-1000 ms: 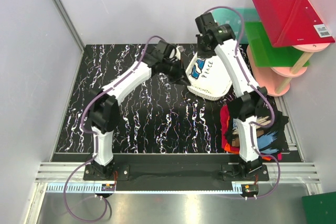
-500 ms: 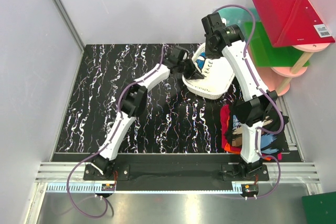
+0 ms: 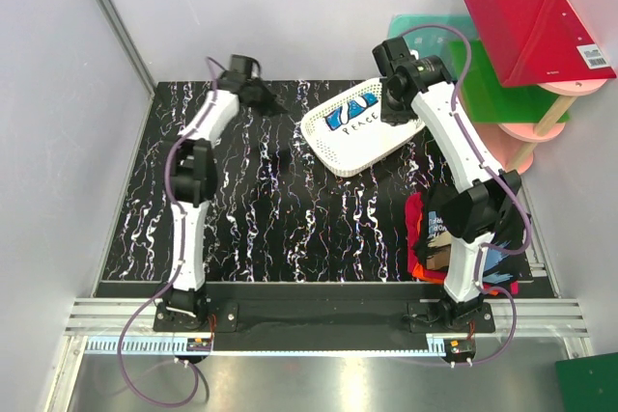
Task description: Fold and stack the t-shirts
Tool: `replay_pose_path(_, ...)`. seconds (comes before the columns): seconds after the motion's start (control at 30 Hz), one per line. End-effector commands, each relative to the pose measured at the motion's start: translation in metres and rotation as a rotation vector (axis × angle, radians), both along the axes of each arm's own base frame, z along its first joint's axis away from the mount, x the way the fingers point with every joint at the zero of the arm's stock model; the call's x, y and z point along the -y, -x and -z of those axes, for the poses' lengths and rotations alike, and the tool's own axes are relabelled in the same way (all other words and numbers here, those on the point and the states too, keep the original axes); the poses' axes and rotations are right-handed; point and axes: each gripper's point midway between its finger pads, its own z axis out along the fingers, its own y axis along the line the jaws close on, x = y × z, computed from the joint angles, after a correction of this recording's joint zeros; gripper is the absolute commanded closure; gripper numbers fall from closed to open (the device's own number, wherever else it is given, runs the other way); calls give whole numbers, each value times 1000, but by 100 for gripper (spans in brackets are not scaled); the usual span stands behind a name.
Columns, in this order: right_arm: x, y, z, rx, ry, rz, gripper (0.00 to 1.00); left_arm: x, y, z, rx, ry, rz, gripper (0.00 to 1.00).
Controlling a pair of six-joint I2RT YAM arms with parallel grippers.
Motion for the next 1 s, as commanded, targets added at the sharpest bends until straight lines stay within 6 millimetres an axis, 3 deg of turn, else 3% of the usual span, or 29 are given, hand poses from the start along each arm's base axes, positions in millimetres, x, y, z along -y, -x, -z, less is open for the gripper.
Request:
replay_pose_path(0.0,-4,5,-11,40,-63,11,100,-23,-3,-63,149,-91,22,100)
replay_pose_path(0.13,-1,3,4,21,-46,49,100,-19,5,-72,168,-93,66,100)
replay_pose_path(0.23,-8,-4,28,-7,-56,49,100,-6,21,-91,216,-97,131,100)
replay_pose_path(0.27,-12,-6,40,-27,-65,42,100,-4,27,-109,250,-98,141,100)
replay_pose_path(0.3,-18,-10,56,-58,-73,32,100,1,38,-105,243,-112,167,100)
replay_pose_path(0.37,-43,-18,72,-90,-159,-16,100,0,55,-123,276,-133,172,100)
replay_pose_path(0.4,-58,-22,92,-143,-211,-39,100,1,62,-129,292,-146,187,100)
replay_pose_path(0.47,-82,-29,101,-160,-274,-68,100,-6,82,-146,319,-160,182,100)
replay_pose_path(0.5,-93,-34,118,-188,-284,-77,100,-9,88,-152,332,-168,181,100)
replay_pose_path(0.57,-121,-40,117,-161,-291,-133,100,-17,108,-171,366,-173,176,100)
replay_pose_path(0.6,-130,-42,133,-185,-279,-149,100,-20,114,-177,383,-178,178,100)
replay_pose_path(0.63,-144,-47,125,-158,-293,-176,100,-25,127,-200,431,-171,175,100)
replay_pose_path(0.67,-161,-42,128,-174,-310,-218,100,-29,135,-198,425,-176,171,100)
replay_pose_path(0.7,-173,-32,152,-258,-318,-243,100,-36,140,-205,438,-179,157,100)
replay_pose_path(0.73,-189,-35,137,-233,-354,-281,100,-43,151,-223,478,-181,138,100)
replay_pose_path(0.77,-207,-23,139,-260,-359,-334,100,-48,158,-223,475,-195,130,100)
replay_pose_path(0.8,-216,-8,156,-339,-362,-358,100,-58,160,-227,483,-219,103,100)
replay_pose_path(0.83,-231,-7,140,-308,-397,-413,100,-64,170,-237,499,-234,94,100)
replay_pose_path(0.9,-268,24,136,-351,-458,-529,100,-73,176,-238,501,-267,91,100)
replay_pose_path(0.97,-290,47,123,-363,-502,-619,100,-75,183,-238,499,-281,109,100)
